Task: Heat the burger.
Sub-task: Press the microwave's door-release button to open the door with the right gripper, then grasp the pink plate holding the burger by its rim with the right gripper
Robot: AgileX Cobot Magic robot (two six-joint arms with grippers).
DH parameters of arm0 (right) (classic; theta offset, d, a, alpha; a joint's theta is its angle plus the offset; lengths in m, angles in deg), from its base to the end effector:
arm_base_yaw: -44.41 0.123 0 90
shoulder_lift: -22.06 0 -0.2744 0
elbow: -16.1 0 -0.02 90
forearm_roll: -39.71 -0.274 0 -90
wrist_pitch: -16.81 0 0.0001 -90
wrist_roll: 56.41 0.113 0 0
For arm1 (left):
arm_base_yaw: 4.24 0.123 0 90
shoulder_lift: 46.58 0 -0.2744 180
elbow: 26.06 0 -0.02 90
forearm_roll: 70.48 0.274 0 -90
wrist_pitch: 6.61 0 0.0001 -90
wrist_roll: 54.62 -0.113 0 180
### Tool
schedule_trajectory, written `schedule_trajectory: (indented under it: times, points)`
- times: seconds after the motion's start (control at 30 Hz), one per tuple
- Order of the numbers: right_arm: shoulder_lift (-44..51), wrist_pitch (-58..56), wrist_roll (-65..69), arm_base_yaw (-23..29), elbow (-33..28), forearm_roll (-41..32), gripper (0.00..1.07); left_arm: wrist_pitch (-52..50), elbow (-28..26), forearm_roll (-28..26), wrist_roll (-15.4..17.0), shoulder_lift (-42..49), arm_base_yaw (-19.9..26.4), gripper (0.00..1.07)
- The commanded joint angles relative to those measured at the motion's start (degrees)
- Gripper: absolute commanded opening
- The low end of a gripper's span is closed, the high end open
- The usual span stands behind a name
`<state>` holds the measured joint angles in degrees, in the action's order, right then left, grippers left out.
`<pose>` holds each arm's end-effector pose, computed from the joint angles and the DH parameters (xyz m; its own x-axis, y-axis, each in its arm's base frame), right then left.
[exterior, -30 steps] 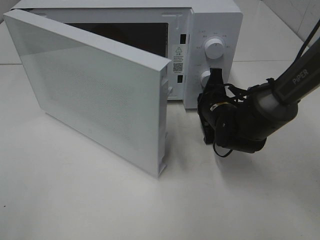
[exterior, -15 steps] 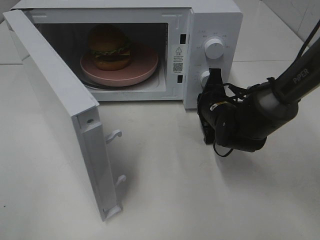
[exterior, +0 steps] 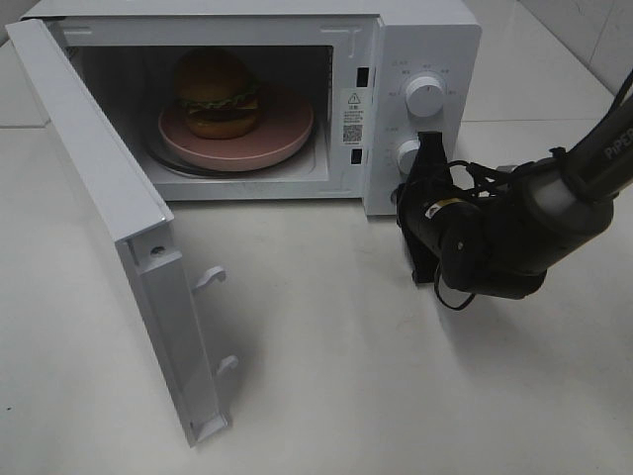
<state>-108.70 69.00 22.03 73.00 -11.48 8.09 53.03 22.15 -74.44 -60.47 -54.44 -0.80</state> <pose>0.3693 0.1480 0.0472 -0.0449 0.9990 0.0038 0.3213 0.0108 0.9469 0.0463 -0.0040 0.2811 -0.4315 0.0411 -0.9012 0.0227 0.9991 0.0347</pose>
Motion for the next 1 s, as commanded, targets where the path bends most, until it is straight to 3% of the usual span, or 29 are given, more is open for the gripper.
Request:
schedule_trajectory:
  times: [0.03,0.73,1.0]
  points:
    - [1.5,1.7,0.7,-0.3,-0.6,1.7,0.00,-0.2,0.2,-0.6,0.2,1.0,0.1,0.98]
    - [12.4,-3.7,0.8,1.7,-13.1,4.5,0.00,-0.2,0.2,-0.6,0.2,1.0,0.1,0.98]
    - [18.9,-11.4,-1.3,1.7,-16.6,6.1,0.01,-0.2,0.2,-0.6,0.2,1.0,0.1,0.98]
